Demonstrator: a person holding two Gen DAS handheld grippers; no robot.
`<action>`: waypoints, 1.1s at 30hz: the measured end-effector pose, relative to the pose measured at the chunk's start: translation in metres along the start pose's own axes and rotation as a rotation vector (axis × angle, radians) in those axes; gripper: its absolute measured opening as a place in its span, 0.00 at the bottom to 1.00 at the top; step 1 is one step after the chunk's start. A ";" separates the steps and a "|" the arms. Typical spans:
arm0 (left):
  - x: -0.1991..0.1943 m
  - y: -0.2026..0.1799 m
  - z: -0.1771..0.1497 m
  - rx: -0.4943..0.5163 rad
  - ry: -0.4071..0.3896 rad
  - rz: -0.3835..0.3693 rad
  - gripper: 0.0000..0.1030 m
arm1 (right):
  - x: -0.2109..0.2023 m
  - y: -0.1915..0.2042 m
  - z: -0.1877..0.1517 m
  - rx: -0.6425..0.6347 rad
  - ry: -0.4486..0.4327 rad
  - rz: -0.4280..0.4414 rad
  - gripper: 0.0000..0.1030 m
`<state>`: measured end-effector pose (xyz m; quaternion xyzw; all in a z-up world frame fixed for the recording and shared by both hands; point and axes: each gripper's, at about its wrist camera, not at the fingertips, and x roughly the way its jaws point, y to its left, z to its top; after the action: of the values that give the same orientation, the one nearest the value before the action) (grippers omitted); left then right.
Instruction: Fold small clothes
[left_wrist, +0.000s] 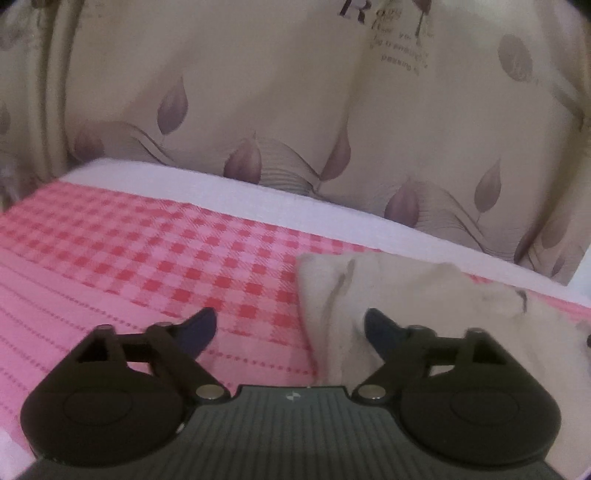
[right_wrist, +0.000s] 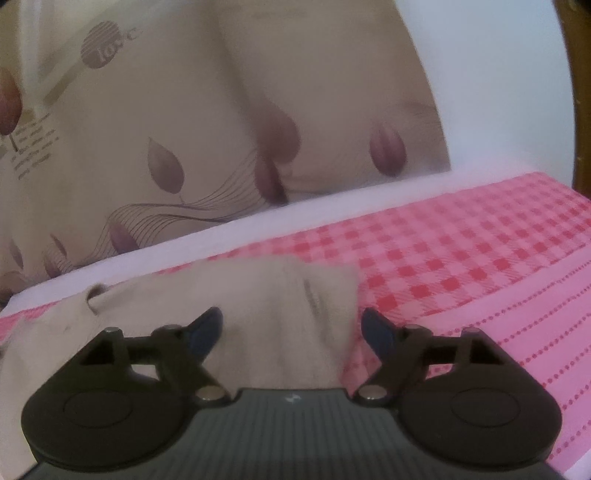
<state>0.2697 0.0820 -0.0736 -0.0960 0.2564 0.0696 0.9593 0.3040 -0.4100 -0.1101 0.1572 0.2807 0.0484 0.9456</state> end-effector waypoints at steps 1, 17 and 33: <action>-0.003 0.000 -0.004 0.018 -0.013 0.007 0.85 | 0.000 -0.003 0.000 0.014 0.002 0.003 0.80; -0.007 -0.013 -0.015 0.087 -0.064 0.124 1.00 | -0.013 0.017 -0.006 -0.075 -0.114 -0.151 0.90; -0.009 -0.017 -0.016 0.120 -0.084 0.146 1.00 | 0.001 0.038 -0.007 -0.220 -0.003 -0.258 0.96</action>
<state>0.2574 0.0612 -0.0803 -0.0165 0.2261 0.1277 0.9656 0.3007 -0.3720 -0.1033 0.0152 0.2899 -0.0432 0.9560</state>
